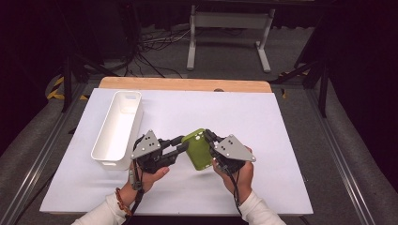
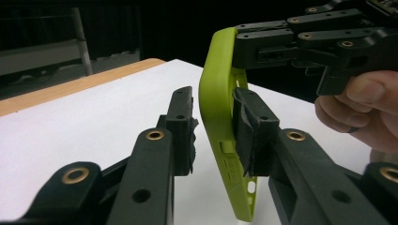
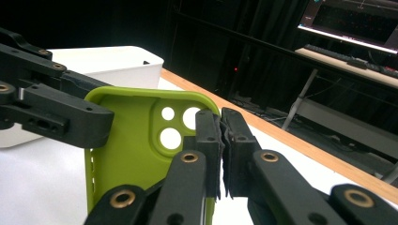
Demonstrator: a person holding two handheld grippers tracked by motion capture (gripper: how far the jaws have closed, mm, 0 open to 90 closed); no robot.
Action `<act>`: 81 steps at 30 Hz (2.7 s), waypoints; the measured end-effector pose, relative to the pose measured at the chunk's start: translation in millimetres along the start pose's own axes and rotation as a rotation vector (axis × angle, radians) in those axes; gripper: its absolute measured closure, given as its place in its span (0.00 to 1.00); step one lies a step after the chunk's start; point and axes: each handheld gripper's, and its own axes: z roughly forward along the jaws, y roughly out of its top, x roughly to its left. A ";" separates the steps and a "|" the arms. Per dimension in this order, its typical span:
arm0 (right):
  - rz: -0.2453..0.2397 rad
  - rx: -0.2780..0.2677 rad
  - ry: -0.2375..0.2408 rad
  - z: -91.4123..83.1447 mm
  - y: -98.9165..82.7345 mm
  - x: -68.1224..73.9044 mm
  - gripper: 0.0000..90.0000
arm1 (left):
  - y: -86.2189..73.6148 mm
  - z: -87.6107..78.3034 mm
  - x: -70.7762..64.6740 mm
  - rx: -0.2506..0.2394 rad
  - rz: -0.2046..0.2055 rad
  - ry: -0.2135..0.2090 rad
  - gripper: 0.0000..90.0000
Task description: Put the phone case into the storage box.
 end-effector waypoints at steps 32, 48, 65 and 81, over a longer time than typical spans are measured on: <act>-0.055 -0.010 0.050 0.2 1.3 14.8 0.90 | 6.8 -15.6 6.8 -0.001 0.088 0.073 0.87; -0.072 0.007 0.096 -2.3 -2.0 13.0 0.82 | 7.1 -16.9 9.3 0.002 0.088 0.076 0.87; -0.075 0.026 0.161 -19.2 -30.6 -4.6 0.48 | 9.4 -24.9 12.0 0.000 0.108 0.076 0.87; -0.063 0.023 0.122 -35.9 -51.0 -16.9 0.23 | 10.7 -26.5 14.5 0.001 0.134 0.076 0.87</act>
